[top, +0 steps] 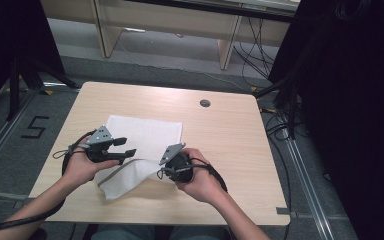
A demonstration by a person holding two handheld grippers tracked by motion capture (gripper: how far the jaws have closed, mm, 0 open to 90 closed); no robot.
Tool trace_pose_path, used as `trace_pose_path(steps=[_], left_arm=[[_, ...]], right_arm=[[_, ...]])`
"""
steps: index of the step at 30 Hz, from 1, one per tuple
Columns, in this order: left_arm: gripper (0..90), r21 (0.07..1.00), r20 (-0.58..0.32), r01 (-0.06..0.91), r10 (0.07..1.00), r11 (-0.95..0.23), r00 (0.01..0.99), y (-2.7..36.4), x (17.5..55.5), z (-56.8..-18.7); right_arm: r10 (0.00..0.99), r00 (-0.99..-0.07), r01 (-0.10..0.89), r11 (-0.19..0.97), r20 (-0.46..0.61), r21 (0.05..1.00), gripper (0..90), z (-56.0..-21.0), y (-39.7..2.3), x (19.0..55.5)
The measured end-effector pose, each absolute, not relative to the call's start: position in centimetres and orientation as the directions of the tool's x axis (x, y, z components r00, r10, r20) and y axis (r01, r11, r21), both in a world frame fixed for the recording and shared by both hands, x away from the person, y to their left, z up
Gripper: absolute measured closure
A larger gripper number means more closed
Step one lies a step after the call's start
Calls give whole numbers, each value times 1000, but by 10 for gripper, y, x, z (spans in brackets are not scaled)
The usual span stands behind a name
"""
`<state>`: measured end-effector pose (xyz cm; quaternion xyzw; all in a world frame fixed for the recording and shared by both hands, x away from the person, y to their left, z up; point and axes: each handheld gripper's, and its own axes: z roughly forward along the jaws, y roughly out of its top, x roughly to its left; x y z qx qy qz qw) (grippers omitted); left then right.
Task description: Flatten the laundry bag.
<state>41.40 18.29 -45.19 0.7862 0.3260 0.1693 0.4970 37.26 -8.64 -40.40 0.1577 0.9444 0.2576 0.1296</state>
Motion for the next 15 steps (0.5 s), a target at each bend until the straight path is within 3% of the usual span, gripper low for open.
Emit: trace_pose_path(steps=[15], left_arm=[[406,889,-51,340,672,-306,739,181,413,-455]], right_arm=[[315,-942,220,842,-118,492,885,-422,-77,353]])
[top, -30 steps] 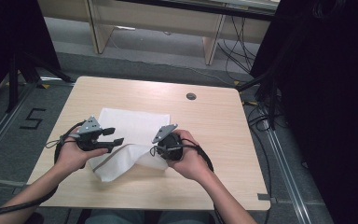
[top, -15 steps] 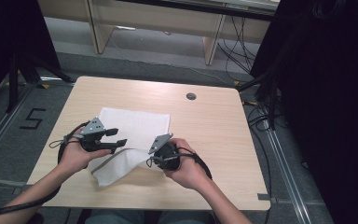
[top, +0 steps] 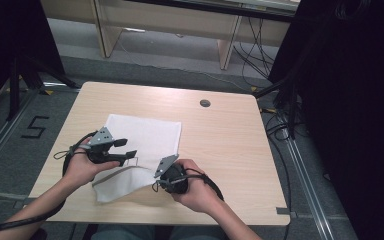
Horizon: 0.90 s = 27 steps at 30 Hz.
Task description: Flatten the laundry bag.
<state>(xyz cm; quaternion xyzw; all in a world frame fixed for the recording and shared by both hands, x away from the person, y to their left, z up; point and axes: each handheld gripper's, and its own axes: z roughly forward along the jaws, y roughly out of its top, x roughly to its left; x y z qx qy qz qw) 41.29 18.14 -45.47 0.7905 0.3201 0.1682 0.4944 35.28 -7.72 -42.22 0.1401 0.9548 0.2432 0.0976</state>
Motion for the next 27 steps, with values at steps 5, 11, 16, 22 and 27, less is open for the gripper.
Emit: trace_pose_path(steps=[5,11,16,22,27], left_arm=[[404,890,-49,338,673,-306,738,181,412,-453],[403,890,-43,335,674,-310,738,182,412,-454],[401,888,-36,332,671,-319,741,182,411,-454],[399,885,-32,332,668,-327,744,183,410,-456],[399,882,-27,333,668,-335,744,181,408,-458]], right_arm=[[301,-948,216,845,-101,490,884,-427,-75,345],[268,-960,196,856,-86,478,882,-435,-71,335],[256,-965,198,862,-63,467,881,-444,-68,329],[230,-972,187,870,-40,457,881,-454,-64,323],[220,-975,180,875,-37,449,879,-461,-64,321]])
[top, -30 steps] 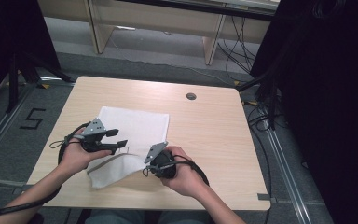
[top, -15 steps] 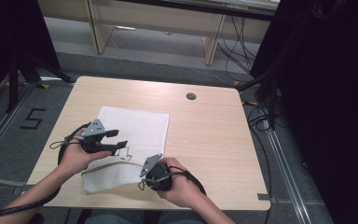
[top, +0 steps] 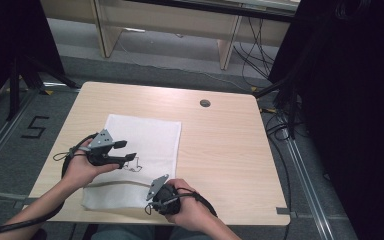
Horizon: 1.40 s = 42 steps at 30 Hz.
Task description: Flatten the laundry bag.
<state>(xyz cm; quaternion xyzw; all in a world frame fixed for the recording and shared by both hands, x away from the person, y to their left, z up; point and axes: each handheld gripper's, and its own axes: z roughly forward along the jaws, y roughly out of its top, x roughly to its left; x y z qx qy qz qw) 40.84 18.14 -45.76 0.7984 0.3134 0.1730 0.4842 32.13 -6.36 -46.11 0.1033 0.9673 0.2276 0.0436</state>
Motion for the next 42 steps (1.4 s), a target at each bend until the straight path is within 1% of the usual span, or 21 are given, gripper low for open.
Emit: trace_pose_path(steps=[9,10,13,14,16,17,18,21,24,25,26,28,29,30,31,32,34,36,39,40,42], left_arm=[[397,875,-17,326,650,-358,760,178,407,-460],[398,875,-15,325,650,-359,760,178,407,-461],[397,873,-11,323,648,-366,762,177,406,-462],[397,871,-25,337,654,-357,757,176,405,-463],[397,868,-8,325,644,-375,765,176,405,-464],[397,867,-8,326,643,-377,766,176,405,-464],[397,866,-7,325,640,-381,769,176,406,-464],[398,867,-16,329,639,-375,769,175,405,-466],[399,857,-19,340,636,-387,771,173,404,-469],[401,855,-15,334,624,-398,781,173,405,-470],[405,850,-20,343,626,-400,779,172,404,-471],[437,838,-10,337,606,-429,796,171,403,-474],[472,835,-14,336,593,-436,805,169,402,-475],[497,818,12,318,567,-479,824,169,401,-475],[531,821,-6,330,570,-467,822,167,398,-478],[565,814,-6,325,554,-481,833,166,397,-479],[613,805,-24,334,536,-491,844,162,393,-480],[658,800,-23,335,532,-498,847,160,388,-480],[720,799,-39,348,535,-491,844,161,382,-477],[750,792,-29,343,530,-505,847,163,381,-476],[795,781,-49,369,540,-504,840,167,375,-473]], right_arm=[[229,-973,206,880,-3,428,876,-471,-61,316],[214,-977,190,882,-7,431,875,-472,-61,317],[218,-976,196,881,-2,431,866,-473,-61,318],[218,-976,196,881,-3,430,856,-472,-62,318],[230,-973,215,874,18,435,809,-472,-62,317],[213,-977,203,874,28,441,778,-472,-63,319],[232,-972,225,867,41,444,752,-472,-63,318],[242,-967,249,844,76,475,710,-467,-65,317],[250,-965,254,822,79,510,676,-458,-67,318],[276,-956,287,807,100,516,658,-454,-68,317],[270,-959,275,798,90,537,648,-451,-70,320],[298,-950,298,778,94,553,642,-446,-73,323],[314,-946,304,767,82,565,642,-444,-76,327],[332,-940,316,758,80,570,652,-443,-78,330],[368,-926,346,737,85,581,676,-444,-81,335],[386,-918,364,736,87,571,708,-444,-84,338],[446,-891,415,727,84,547,812,-449,-92,347],[485,-870,457,721,92,521,861,-455,-97,353],[523,-846,496,702,104,511,900,-463,-102,360],[533,-840,504,698,101,510,900,-464,-103,362],[558,-822,532,681,114,503,900,-466,-104,364]])
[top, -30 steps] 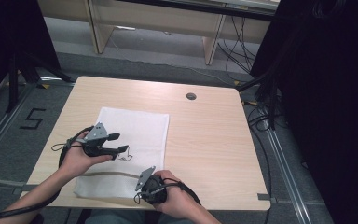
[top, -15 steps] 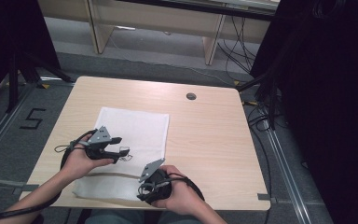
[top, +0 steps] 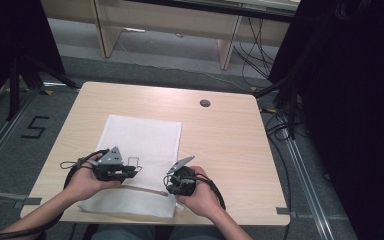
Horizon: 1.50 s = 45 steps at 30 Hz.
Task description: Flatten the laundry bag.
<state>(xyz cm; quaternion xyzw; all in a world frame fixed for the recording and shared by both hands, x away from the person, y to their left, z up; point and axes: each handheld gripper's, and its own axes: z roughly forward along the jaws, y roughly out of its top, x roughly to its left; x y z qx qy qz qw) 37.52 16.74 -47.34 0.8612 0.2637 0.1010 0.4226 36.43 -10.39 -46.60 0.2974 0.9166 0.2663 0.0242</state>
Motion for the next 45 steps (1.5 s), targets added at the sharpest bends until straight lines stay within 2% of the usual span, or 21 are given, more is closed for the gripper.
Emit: trace_pose_path(steps=[3,4,5,9,10,15,20,22,31,45], left_arm=[[838,764,-64,387,536,-516,842,175,367,-473],[841,756,-93,419,551,-503,829,177,363,-475],[841,736,-73,419,553,-532,830,181,362,-477],[833,709,-98,450,556,-543,825,189,361,-487],[832,715,-115,462,565,-524,817,187,361,-490],[843,657,-106,481,560,-580,821,181,364,-498],[844,621,-65,456,538,-637,840,176,362,-502],[845,594,-30,417,498,-689,866,177,364,-501],[846,600,-42,424,503,-678,863,173,364,-502],[844,601,-37,380,451,-703,892,131,370,-501]], right_arm=[[572,-811,549,675,121,493,900,-468,-103,367],[568,-815,542,677,114,498,900,-470,-103,369],[573,-811,549,677,118,490,900,-470,-102,370],[563,-818,542,689,116,481,900,-476,-97,378],[570,-812,553,687,123,471,900,-478,-96,378],[561,-821,540,705,104,460,900,-486,-94,381],[564,-821,537,710,88,455,882,-488,-92,379],[558,-827,525,720,71,454,882,-488,-91,378],[574,-815,547,711,84,442,900,-488,-94,378],[612,-789,585,715,63,383,898,-483,-127,379]])
